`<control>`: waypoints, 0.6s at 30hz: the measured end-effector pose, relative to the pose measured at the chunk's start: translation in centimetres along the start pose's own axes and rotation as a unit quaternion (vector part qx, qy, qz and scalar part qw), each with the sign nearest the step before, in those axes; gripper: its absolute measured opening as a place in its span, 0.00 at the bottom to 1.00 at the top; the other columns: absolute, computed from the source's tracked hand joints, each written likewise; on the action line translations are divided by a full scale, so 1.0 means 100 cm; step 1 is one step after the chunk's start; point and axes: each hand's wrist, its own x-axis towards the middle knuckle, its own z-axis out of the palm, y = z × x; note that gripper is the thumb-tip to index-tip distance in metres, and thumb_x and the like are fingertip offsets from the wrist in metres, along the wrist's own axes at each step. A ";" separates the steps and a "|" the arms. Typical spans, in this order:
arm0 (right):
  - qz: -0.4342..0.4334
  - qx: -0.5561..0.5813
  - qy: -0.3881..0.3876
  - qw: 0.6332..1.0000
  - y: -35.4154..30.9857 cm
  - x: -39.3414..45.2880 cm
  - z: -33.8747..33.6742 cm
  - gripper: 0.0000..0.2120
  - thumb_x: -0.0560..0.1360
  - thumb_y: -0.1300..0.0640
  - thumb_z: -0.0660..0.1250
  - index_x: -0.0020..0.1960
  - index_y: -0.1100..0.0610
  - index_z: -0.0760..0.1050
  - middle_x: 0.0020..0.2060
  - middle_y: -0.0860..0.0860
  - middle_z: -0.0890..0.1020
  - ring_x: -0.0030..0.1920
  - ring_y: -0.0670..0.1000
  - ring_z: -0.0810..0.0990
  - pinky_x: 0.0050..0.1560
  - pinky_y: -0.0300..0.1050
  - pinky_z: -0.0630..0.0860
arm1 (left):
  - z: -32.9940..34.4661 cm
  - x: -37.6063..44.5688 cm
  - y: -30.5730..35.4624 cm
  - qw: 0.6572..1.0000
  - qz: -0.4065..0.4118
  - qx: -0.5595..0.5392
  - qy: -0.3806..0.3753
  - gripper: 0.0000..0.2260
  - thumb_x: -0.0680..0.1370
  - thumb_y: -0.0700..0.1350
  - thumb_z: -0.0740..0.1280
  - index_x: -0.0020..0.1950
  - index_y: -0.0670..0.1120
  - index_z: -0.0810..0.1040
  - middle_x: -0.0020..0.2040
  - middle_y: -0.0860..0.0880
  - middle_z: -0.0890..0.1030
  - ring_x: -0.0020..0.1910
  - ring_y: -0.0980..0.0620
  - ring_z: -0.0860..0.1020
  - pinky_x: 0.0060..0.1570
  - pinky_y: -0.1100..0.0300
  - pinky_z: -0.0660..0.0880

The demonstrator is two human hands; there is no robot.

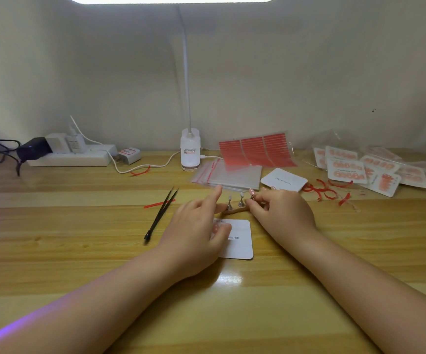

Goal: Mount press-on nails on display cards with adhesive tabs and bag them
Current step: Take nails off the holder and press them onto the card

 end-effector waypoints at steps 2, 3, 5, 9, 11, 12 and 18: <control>0.000 0.019 -0.006 1.000 0.002 0.001 0.000 0.13 0.78 0.44 0.64 0.47 0.50 0.84 0.39 0.49 0.84 0.43 0.51 0.80 0.39 0.45 0.76 | 0.001 0.000 -0.001 1.000 0.000 0.002 -0.003 0.32 0.81 0.54 0.59 0.80 0.54 0.47 0.72 0.59 0.68 0.68 0.60 0.57 0.63 0.64 0.53; 0.000 0.026 -0.006 1.000 0.002 0.001 0.000 0.13 0.78 0.45 0.64 0.48 0.50 0.84 0.41 0.48 0.85 0.44 0.51 0.80 0.42 0.46 0.77 | 0.001 0.001 -0.002 1.000 0.001 0.005 -0.006 0.32 0.80 0.55 0.59 0.80 0.53 0.46 0.72 0.60 0.68 0.68 0.60 0.57 0.63 0.64 0.53; 0.003 0.040 0.000 0.999 0.003 0.002 0.000 0.12 0.77 0.46 0.65 0.49 0.50 0.84 0.42 0.48 0.85 0.45 0.51 0.80 0.43 0.48 0.77 | 0.003 0.001 -0.003 1.000 0.003 0.018 -0.015 0.34 0.80 0.57 0.59 0.80 0.53 0.44 0.72 0.61 0.69 0.71 0.58 0.57 0.65 0.63 0.52; -0.006 0.028 0.008 1.000 0.004 0.003 -0.001 0.11 0.78 0.47 0.65 0.48 0.51 0.84 0.36 0.49 0.83 0.41 0.50 0.79 0.37 0.44 0.74 | 0.004 0.002 -0.004 1.000 -0.003 0.021 -0.018 0.35 0.80 0.59 0.59 0.80 0.53 0.43 0.72 0.62 0.68 0.73 0.56 0.58 0.65 0.64 0.52; -0.010 0.023 0.012 1.000 0.003 0.003 -0.001 0.11 0.78 0.47 0.65 0.48 0.50 0.84 0.36 0.49 0.83 0.40 0.50 0.78 0.35 0.43 0.72 | 0.004 0.002 -0.004 1.000 -0.003 0.021 -0.017 0.35 0.80 0.59 0.59 0.80 0.53 0.43 0.72 0.61 0.68 0.72 0.56 0.58 0.64 0.64 0.52; -0.012 0.022 0.015 1.000 0.003 0.003 0.000 0.11 0.78 0.48 0.64 0.48 0.50 0.84 0.36 0.49 0.83 0.39 0.50 0.78 0.34 0.42 0.70 | 0.004 0.002 -0.004 1.000 -0.004 0.020 -0.018 0.35 0.80 0.59 0.59 0.80 0.53 0.43 0.72 0.61 0.68 0.72 0.57 0.58 0.63 0.65 0.51; -0.022 0.049 0.027 0.998 0.002 0.002 0.002 0.09 0.78 0.51 0.65 0.48 0.51 0.83 0.31 0.45 0.78 0.36 0.48 0.75 0.32 0.42 0.67 | 0.002 0.002 -0.003 0.999 -0.016 0.017 -0.029 0.35 0.80 0.59 0.59 0.79 0.53 0.42 0.73 0.62 0.67 0.73 0.56 0.57 0.66 0.62 0.52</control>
